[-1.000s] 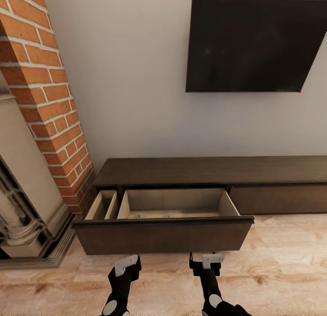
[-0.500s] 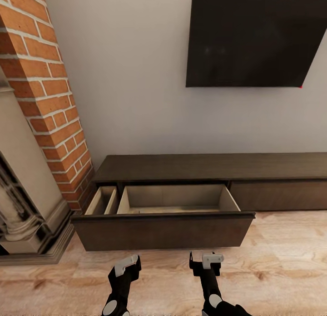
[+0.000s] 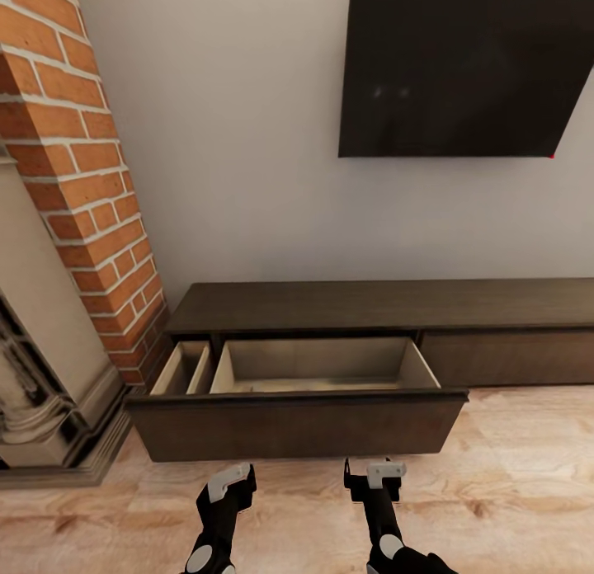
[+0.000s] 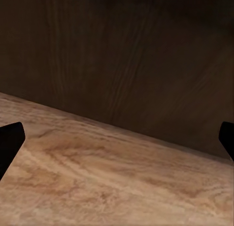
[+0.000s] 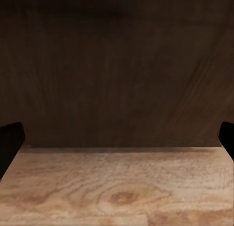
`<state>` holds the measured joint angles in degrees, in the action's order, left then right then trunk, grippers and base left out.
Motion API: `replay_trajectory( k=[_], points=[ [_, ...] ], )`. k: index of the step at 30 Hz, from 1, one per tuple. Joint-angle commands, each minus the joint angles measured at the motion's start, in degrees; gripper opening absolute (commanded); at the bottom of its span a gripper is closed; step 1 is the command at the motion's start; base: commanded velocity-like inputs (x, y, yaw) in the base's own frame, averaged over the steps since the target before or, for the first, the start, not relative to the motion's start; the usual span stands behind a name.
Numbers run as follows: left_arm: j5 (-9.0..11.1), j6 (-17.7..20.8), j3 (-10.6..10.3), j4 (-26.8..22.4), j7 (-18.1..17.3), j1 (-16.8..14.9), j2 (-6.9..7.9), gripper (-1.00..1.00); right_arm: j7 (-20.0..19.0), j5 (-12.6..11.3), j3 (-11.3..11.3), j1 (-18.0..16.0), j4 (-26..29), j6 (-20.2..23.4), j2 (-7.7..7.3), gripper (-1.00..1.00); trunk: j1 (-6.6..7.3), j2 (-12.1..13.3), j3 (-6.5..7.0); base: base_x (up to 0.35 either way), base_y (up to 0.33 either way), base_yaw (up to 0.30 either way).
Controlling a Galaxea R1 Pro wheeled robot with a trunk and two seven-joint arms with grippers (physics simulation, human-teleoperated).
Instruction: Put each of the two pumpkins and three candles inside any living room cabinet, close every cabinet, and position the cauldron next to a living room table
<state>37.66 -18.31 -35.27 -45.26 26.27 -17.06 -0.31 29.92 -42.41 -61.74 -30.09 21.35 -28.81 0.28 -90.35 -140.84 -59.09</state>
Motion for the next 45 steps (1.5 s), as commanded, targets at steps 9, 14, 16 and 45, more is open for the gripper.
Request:
replay_trajectory(
  k=[9,14,16,45],
  points=[
    [0.7,-0.4,-0.3,0.1,0.3,-0.1,0.05,1.0,0.3,-0.6,-0.4,-0.1,0.0,0.1,0.0,1.0,-0.02,0.0,-0.05,0.304,0.0,0.0],
    [0.7,-0.4,-0.3,0.3,0.3,0.0,0.05,1.0,0.4,-0.7,-0.4,-0.1,0.0,1.4,0.06,1.0,-0.02,0.0,-0.05,0.066,0.0,0.0],
    [0.7,-0.4,-0.3,1.0,0.3,-0.1,-0.01,1.0,0.4,-0.8,-0.3,-0.1,0.0,1.8,0.07,1.0,-0.02,0.0,-0.05,0.068,0.0,0.0],
    [0.7,-0.4,-0.3,1.4,0.3,-0.1,0.01,1.0,0.4,-0.8,-0.3,-0.1,0.0,2.1,0.05,1.0,-0.02,0.0,-0.05,0.125,0.0,0.0]
  ],
)
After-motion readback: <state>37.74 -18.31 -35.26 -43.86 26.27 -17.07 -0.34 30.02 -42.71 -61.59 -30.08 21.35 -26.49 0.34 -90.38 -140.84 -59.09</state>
